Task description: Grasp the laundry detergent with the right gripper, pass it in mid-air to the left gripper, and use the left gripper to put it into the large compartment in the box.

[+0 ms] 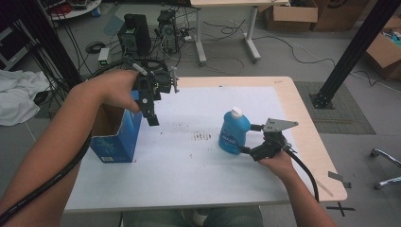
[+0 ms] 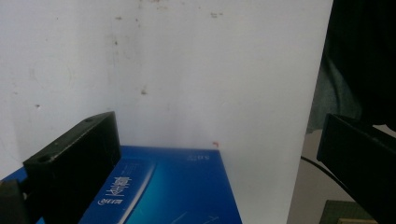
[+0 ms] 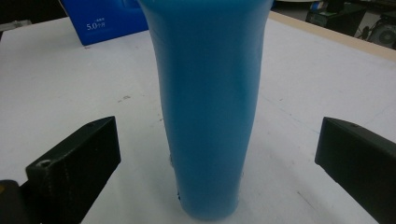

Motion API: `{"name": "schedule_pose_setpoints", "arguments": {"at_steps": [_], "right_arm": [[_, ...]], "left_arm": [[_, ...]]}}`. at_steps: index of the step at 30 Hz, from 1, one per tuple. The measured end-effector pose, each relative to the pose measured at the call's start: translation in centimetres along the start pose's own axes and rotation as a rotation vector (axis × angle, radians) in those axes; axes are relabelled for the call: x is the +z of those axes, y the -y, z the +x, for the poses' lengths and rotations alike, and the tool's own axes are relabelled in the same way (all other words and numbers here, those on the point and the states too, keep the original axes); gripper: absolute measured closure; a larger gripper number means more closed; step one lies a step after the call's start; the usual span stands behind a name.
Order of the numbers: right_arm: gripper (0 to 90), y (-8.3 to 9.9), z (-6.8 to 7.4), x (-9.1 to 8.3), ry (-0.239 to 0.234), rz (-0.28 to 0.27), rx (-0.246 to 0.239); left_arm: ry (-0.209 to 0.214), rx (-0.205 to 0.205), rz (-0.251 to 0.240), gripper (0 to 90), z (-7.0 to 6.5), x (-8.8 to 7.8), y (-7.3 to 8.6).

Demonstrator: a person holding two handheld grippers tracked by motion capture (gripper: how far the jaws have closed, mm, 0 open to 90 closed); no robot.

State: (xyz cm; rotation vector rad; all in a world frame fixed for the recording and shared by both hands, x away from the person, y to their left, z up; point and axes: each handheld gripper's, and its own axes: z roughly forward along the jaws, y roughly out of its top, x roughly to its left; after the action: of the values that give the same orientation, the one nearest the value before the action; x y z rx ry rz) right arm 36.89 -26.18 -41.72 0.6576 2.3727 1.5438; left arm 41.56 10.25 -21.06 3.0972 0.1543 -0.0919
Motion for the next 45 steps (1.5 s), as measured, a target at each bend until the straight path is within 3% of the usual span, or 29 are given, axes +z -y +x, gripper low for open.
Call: {"name": "schedule_pose_setpoints", "arguments": {"at_steps": [10, 24, 38, 45], "right_arm": [[0.0, 0.5, -0.2, 2.1, -0.004, -0.008, 0.024], [1.7, 0.9, -0.1, 3.6, 0.005, -0.044, 0.037], [6.9, 1.2, -0.2, 4.1, 0.018, -0.071, 0.037], [13.5, 1.1, -0.2, 4.2, 0.021, -0.087, 0.028]], "left_arm": [[0.002, -0.008, 0.006, 0.1, 0.0, 0.2, 0.4], [0.009, -0.025, 0.01, 0.1, 0.0, 0.5, 1.1], [0.015, -0.026, 0.018, 0.1, 0.1, 0.8, 0.9], [0.016, -0.026, 0.018, 0.1, 0.2, 0.8, 0.9]]}}
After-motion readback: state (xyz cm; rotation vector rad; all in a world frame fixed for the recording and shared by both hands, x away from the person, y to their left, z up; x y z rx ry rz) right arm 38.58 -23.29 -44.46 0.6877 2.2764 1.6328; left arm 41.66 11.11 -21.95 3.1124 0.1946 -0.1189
